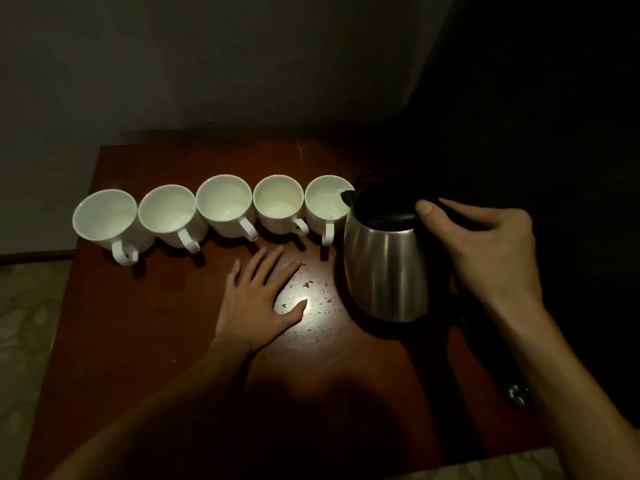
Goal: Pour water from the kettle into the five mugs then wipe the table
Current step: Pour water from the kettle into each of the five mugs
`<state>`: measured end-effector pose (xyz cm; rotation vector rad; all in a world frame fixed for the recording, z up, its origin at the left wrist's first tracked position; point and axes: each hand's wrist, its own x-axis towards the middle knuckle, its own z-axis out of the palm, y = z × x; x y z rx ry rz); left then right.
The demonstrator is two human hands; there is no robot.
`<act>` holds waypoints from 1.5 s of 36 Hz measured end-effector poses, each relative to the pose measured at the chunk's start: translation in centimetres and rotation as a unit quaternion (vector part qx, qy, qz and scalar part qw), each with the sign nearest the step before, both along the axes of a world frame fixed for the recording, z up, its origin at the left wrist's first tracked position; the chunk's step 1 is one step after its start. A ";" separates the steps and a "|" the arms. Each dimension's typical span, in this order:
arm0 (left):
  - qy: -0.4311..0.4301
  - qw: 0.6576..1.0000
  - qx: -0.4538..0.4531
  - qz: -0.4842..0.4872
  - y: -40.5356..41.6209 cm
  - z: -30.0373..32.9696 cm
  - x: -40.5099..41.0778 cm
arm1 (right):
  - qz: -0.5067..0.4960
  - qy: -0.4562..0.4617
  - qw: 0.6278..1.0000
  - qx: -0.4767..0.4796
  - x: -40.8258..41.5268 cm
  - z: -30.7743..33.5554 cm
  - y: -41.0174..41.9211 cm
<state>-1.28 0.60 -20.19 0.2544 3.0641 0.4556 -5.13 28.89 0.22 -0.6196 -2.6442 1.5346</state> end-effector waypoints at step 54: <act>-0.004 1.000 0.005 -0.001 0.0 0.1 0.0 | -0.005 -0.008 1.000 -0.016 -0.5 -0.2 0.3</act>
